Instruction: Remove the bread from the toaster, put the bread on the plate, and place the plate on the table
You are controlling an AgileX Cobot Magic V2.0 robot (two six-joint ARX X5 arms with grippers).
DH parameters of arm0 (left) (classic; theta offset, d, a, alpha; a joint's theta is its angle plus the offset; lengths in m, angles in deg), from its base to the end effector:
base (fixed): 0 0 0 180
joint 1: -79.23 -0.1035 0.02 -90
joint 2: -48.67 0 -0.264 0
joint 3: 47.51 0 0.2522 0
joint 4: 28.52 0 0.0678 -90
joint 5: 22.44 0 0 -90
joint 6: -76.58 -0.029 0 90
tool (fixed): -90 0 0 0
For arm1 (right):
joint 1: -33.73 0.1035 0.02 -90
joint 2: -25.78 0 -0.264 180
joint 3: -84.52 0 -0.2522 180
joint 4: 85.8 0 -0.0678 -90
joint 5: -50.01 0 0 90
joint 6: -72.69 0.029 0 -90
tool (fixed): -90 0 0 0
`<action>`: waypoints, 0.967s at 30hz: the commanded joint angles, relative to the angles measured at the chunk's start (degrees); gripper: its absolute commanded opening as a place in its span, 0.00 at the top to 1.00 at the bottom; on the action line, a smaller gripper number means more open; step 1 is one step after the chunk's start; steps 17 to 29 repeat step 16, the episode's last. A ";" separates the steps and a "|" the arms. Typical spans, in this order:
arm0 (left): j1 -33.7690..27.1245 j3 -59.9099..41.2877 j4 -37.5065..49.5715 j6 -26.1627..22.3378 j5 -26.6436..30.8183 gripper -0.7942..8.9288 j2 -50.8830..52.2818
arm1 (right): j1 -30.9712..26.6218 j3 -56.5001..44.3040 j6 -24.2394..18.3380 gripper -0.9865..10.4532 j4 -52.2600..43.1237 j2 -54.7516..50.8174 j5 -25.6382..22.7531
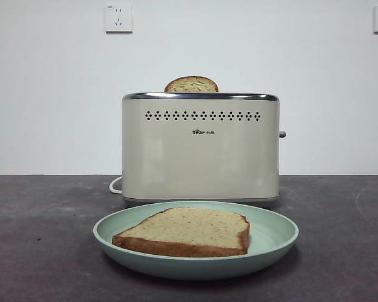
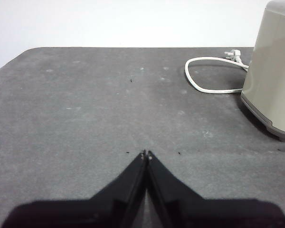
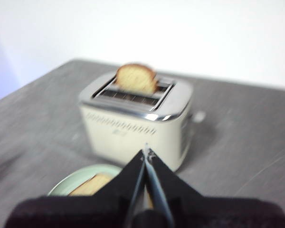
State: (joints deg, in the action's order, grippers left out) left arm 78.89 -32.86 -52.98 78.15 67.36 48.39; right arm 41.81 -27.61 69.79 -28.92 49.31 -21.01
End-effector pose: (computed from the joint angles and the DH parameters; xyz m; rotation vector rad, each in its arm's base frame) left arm 0.0956 0.0005 0.1504 -0.0282 0.1761 0.0048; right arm 0.0494 0.0165 0.3645 -0.0285 0.2079 0.4758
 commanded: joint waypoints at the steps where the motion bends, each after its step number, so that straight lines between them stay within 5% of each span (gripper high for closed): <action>1: -0.17 -0.70 0.33 0.35 -0.02 0.92 0.15 | -1.77 -6.29 -0.55 0.91 -5.86 -2.93 -3.13; 11: -0.17 -0.70 0.33 0.35 -0.02 0.92 0.15 | -2.47 -34.77 2.12 0.91 -33.90 -15.45 -15.15; 16: -0.17 -0.70 0.33 0.35 -0.02 0.92 0.15 | -2.45 -44.26 3.80 0.91 -35.39 -20.44 -16.13; 29: -0.17 -0.70 0.33 0.35 -0.02 0.92 0.15 | -2.45 -44.26 3.80 0.91 -35.39 -20.44 -16.13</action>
